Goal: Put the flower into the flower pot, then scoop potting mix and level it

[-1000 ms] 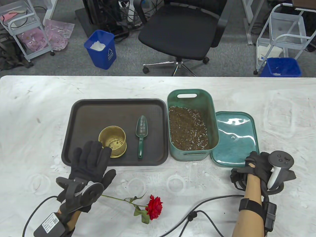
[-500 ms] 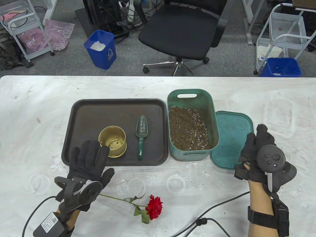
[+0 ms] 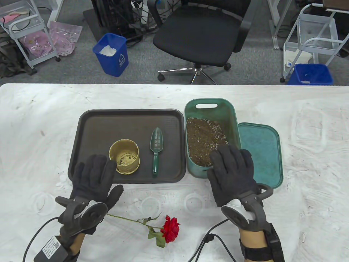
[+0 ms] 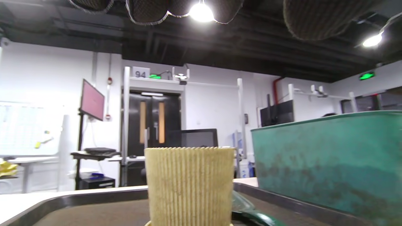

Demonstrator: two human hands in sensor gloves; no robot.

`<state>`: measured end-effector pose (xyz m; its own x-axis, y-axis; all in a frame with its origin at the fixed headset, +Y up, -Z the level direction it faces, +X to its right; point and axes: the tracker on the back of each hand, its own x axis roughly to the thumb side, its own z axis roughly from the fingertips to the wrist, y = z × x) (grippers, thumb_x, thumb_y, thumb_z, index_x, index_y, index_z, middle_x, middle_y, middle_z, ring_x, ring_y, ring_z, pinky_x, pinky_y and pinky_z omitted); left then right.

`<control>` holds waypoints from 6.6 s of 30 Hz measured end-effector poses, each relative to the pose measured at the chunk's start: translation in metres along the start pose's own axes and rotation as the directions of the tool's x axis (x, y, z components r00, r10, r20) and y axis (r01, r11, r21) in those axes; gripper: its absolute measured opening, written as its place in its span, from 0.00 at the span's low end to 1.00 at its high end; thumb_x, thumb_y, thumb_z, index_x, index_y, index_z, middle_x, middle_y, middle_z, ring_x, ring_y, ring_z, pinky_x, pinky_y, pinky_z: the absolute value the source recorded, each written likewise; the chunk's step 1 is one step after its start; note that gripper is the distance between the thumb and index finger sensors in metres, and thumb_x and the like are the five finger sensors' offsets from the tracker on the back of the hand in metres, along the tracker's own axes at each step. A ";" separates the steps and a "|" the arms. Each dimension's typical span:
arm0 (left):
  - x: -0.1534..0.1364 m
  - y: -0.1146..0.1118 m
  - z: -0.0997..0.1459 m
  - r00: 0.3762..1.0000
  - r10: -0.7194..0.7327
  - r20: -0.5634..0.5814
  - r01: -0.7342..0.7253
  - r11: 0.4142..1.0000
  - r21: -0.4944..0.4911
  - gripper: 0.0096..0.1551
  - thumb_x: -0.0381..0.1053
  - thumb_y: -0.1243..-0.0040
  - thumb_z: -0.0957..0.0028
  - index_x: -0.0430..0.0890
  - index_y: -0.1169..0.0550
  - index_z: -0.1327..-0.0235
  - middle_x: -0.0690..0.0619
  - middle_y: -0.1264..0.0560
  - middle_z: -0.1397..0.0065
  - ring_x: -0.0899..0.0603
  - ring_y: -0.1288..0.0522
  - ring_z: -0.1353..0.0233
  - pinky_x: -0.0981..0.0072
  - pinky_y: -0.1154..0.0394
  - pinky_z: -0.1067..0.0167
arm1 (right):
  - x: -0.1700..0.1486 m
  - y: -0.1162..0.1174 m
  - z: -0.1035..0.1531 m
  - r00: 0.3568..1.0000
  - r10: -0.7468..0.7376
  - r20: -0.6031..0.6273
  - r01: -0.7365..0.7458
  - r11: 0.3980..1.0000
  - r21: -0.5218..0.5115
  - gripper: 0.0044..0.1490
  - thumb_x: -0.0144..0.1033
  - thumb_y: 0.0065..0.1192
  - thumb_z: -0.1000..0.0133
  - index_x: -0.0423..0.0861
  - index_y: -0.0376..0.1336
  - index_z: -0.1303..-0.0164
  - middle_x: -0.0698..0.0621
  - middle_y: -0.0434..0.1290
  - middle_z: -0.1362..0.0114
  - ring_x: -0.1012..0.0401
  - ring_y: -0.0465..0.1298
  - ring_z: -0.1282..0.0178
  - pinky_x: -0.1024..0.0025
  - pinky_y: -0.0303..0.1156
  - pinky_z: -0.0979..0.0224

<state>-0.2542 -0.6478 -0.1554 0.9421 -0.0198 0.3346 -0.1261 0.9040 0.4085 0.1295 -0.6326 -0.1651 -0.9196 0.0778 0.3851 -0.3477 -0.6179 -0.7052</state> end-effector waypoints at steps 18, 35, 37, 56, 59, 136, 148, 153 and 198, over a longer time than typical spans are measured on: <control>0.077 -0.064 0.001 0.920 0.069 0.386 0.185 0.792 -0.582 0.31 0.61 0.17 0.72 0.49 0.10 0.56 0.55 0.14 0.66 0.49 0.18 0.75 0.55 0.18 0.62 | 0.005 0.007 0.024 0.999 0.013 0.043 -0.014 1.000 0.026 0.32 0.47 0.59 0.49 0.48 0.67 0.35 0.43 0.74 0.26 0.41 0.75 0.28 0.28 0.67 0.29; 0.073 -0.038 -0.013 0.925 0.165 0.341 0.061 0.823 -0.564 0.21 0.57 0.19 0.68 0.49 0.07 0.64 0.54 0.10 0.70 0.47 0.15 0.77 0.55 0.16 0.65 | -0.003 0.003 0.024 1.000 -0.010 -0.008 0.010 1.000 0.007 0.32 0.47 0.58 0.48 0.48 0.67 0.35 0.42 0.74 0.26 0.40 0.74 0.28 0.27 0.66 0.29; 0.062 -0.008 -0.025 0.928 0.216 0.302 -0.034 0.860 -0.510 0.22 0.57 0.21 0.67 0.48 0.07 0.64 0.54 0.10 0.70 0.46 0.14 0.77 0.55 0.16 0.66 | -0.004 0.002 0.023 1.000 -0.018 -0.023 0.018 1.000 -0.001 0.32 0.47 0.58 0.48 0.48 0.67 0.35 0.42 0.74 0.26 0.40 0.74 0.28 0.27 0.66 0.28; -0.101 0.029 -0.032 0.544 0.827 -0.141 -0.697 0.539 0.472 0.23 0.58 0.30 0.57 0.50 0.12 0.52 0.57 0.10 0.58 0.49 0.10 0.68 0.58 0.14 0.61 | -0.002 0.003 0.024 1.000 -0.007 -0.011 0.007 1.000 0.004 0.31 0.47 0.58 0.48 0.48 0.67 0.36 0.42 0.74 0.26 0.40 0.75 0.28 0.28 0.66 0.29; -0.109 0.009 -0.026 0.495 0.845 -0.203 -0.707 0.528 0.471 0.23 0.58 0.30 0.57 0.50 0.12 0.52 0.57 0.10 0.58 0.49 0.10 0.67 0.59 0.14 0.60 | 0.000 0.004 0.025 1.000 -0.006 -0.004 0.006 1.000 0.012 0.31 0.47 0.58 0.48 0.48 0.68 0.36 0.42 0.74 0.26 0.41 0.75 0.28 0.28 0.67 0.29; -0.110 -0.041 -0.016 0.444 0.819 -0.363 -0.722 0.567 0.397 0.23 0.57 0.29 0.57 0.51 0.13 0.49 0.56 0.11 0.54 0.48 0.10 0.64 0.59 0.14 0.59 | -0.016 0.066 -0.183 0.617 0.529 -0.583 0.110 0.675 0.729 0.32 0.46 0.70 0.53 0.40 0.67 0.45 0.44 0.83 0.55 0.53 0.85 0.73 0.60 0.83 0.72; -0.114 -0.040 -0.015 0.429 0.818 -0.384 -0.712 0.568 0.413 0.23 0.57 0.29 0.57 0.51 0.13 0.50 0.56 0.11 0.55 0.48 0.10 0.65 0.59 0.14 0.59 | -0.065 0.127 -0.141 0.597 0.692 -0.407 0.221 0.346 0.912 0.34 0.43 0.65 0.53 0.38 0.67 0.41 0.42 0.82 0.53 0.53 0.84 0.71 0.61 0.82 0.70; -0.114 -0.040 -0.015 0.432 0.815 -0.387 -0.709 0.571 0.413 0.23 0.57 0.29 0.57 0.51 0.13 0.50 0.56 0.11 0.55 0.48 0.10 0.65 0.59 0.14 0.59 | -0.071 0.143 -0.131 0.604 0.678 -0.419 0.267 0.324 0.908 0.33 0.43 0.64 0.53 0.38 0.66 0.41 0.43 0.82 0.53 0.53 0.84 0.71 0.61 0.82 0.70; -0.111 -0.040 -0.017 0.446 0.809 -0.382 -0.709 0.580 0.401 0.23 0.57 0.29 0.57 0.51 0.13 0.50 0.56 0.11 0.55 0.48 0.10 0.65 0.59 0.14 0.60 | -0.088 0.116 -0.098 0.205 0.295 -0.933 0.839 0.438 0.323 0.34 0.41 0.58 0.53 0.34 0.65 0.42 0.42 0.82 0.53 0.55 0.86 0.71 0.64 0.84 0.73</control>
<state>-0.3485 -0.6741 -0.2232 0.4368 0.8860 0.1555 -0.8656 0.3670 0.3406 0.1522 -0.6349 -0.3392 -0.4622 0.5635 -0.6848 -0.8646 -0.4580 0.2067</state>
